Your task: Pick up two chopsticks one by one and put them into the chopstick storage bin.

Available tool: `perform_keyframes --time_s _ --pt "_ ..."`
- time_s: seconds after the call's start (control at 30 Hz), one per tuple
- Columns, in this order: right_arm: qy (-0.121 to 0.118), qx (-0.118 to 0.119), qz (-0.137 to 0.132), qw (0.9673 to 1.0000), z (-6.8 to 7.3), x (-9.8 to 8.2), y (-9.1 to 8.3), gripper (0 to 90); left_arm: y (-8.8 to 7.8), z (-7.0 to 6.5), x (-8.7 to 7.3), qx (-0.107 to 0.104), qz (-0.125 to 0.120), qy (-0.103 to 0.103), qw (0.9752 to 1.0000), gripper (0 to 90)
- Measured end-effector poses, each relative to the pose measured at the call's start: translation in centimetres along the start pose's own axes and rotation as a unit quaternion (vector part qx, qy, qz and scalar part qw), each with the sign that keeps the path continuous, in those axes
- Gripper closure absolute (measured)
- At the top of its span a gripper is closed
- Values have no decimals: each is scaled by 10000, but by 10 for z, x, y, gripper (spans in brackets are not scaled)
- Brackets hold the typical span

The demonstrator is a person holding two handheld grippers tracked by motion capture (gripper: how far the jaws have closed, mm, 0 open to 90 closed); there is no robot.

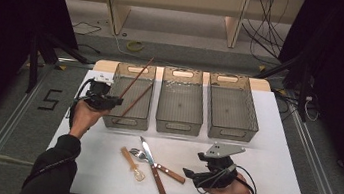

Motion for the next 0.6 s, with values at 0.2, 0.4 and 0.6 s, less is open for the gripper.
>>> perform_keyframes --time_s 0.2,0.4,0.6 --pt "-12 19 17 10000 1 -1 0 286 5 5 -1 71 16 -121 9999 825" --pt "-19 22 23 10000 1 -1 1 286 11 9 -4 142 151 -188 9996 822" --pt "-35 34 38 10000 1 -2 1 286 14 12 -6 204 209 -213 9993 806"
Point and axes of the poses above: each handheld gripper's, and its own axes: y roughly forward along the jaws, x roughly out of its top, z roughly to its left, the point moved 10 cm from there along y, roughly forward along the jaws
